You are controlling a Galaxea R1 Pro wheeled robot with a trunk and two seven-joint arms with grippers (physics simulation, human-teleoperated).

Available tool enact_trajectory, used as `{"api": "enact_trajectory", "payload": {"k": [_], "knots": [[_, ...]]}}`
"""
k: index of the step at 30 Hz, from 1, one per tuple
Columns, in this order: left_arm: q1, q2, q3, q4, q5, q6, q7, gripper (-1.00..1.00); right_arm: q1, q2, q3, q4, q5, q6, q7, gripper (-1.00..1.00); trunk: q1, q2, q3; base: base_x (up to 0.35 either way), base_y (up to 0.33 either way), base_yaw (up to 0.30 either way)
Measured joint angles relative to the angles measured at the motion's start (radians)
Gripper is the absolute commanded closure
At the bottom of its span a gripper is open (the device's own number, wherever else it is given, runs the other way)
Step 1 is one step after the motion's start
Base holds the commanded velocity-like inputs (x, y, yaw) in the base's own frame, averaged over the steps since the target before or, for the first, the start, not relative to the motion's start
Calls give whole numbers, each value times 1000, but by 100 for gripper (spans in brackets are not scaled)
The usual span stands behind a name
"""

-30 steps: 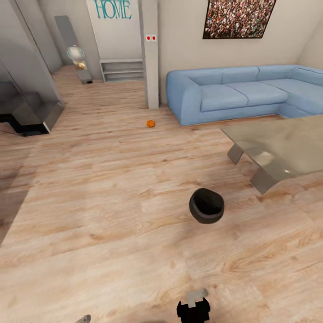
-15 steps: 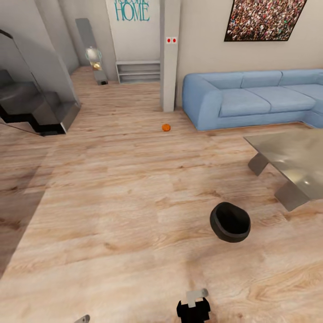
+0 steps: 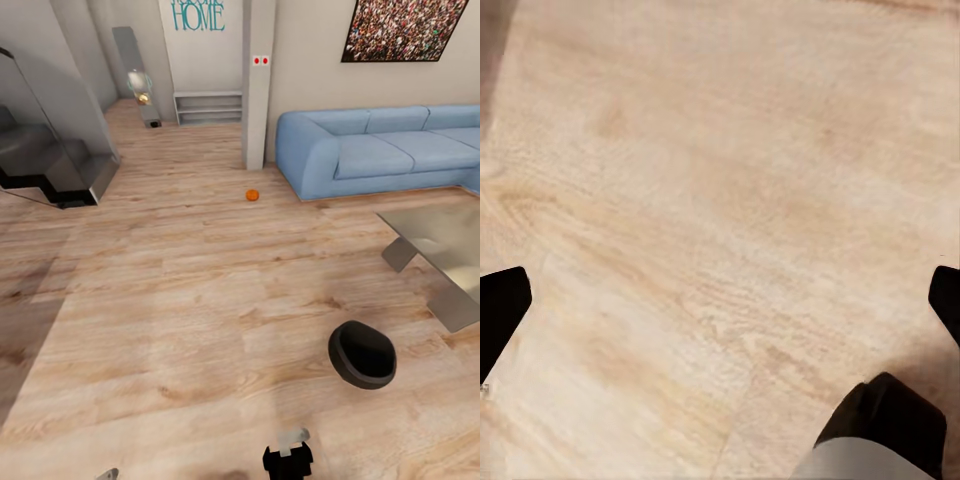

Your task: Place each of the two pumpkins and all three candles from the living room inside a cabinet in the living room (use any cabinet), then make sure every cabinet is closed, and position the cauldron so it is next to a table in the living room.

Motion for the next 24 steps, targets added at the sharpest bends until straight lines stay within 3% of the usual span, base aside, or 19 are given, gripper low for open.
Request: {"api": "enact_trajectory", "payload": {"k": [7, 10, 12, 14, 24], "knots": [[0, 47, 4, -1, 6, 5, -1, -100, -1, 0, -21, 1, -16, 4, -42, -100, 0, 0, 0, 331, 140, 0], [0, 53, 6, -1, 8, 6, -58, -100, -1, 0, -92, 1, -20, 4, -99, -100, 0, 0, 0, 332, 133, 0], [0, 68, 9, -1, 12, 8, -120, -100, -1, 0, -165, 0, -20, 3, -117, -100, 0, 0, 0, 334, 125, 0], [0, 87, 11, -1, 14, 9, -161, -100, -1, -2, -202, -1, -15, 1, -118, -100, 0, 0, 0, 334, 123, 0], [0, 100, 8, -1, 12, 8, -188, -100, -1, -4, -219, -15, -7, -1, -116, -100, 0, 0, 0, 334, 148, 0]]}}
